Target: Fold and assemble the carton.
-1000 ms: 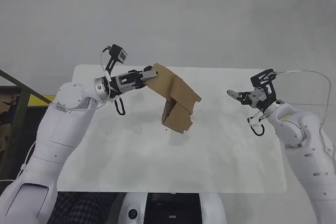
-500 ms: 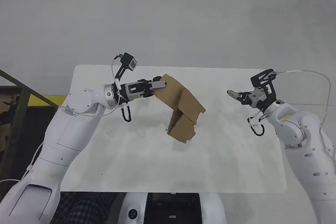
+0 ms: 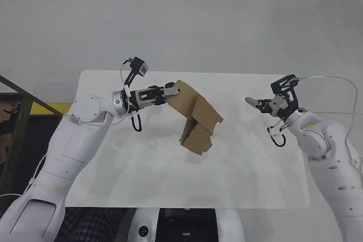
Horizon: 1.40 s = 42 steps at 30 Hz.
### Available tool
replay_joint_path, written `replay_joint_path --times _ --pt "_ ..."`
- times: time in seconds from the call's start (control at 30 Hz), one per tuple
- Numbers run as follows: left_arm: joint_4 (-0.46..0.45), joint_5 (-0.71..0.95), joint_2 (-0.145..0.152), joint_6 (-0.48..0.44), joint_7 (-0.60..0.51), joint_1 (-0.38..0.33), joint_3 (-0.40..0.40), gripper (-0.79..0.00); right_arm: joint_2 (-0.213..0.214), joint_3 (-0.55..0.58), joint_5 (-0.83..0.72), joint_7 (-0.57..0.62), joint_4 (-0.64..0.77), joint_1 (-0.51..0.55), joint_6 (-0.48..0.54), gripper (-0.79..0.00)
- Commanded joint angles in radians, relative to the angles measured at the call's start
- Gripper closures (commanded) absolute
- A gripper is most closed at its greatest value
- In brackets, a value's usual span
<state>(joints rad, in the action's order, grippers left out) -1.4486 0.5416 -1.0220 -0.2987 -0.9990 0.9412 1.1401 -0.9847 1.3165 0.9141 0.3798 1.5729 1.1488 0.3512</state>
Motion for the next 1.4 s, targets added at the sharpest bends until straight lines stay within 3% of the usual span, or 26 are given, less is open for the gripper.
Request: replay_joint_path --times 0.0,0.13,0.33,0.5,0.7,1.07,1.37 --pt "0.0 0.0 0.0 0.0 0.0 0.0 0.0 0.0 0.0 0.0 0.0 0.0 0.0 0.0 0.0 -0.785" --pt "0.0 0.0 0.0 0.0 0.0 0.0 0.0 0.0 -0.004 -0.002 -0.057 0.003 0.002 0.018 -0.006 -0.785" --pt "0.0 0.0 0.0 0.0 0.0 0.0 0.0 0.0 -0.016 0.013 -0.356 0.081 -0.023 0.034 -0.04 -0.785" --pt "0.0 0.0 0.0 0.0 0.0 0.0 0.0 0.0 -0.028 0.019 -0.696 0.184 -0.045 0.044 -0.087 -0.785" --pt "0.0 0.0 0.0 0.0 0.0 0.0 0.0 0.0 -0.043 -0.024 -0.929 0.282 -0.052 0.065 -0.133 -0.785" --pt "-0.043 -0.006 -0.002 0.026 0.044 0.023 0.01 0.0 -0.075 -0.125 -1.114 0.252 -0.05 0.089 -0.105 -0.785" --pt "-0.024 0.027 -0.009 0.053 0.05 0.026 0.01 0.0 -0.096 -0.162 -1.267 0.249 -0.06 0.096 -0.091 -0.785"
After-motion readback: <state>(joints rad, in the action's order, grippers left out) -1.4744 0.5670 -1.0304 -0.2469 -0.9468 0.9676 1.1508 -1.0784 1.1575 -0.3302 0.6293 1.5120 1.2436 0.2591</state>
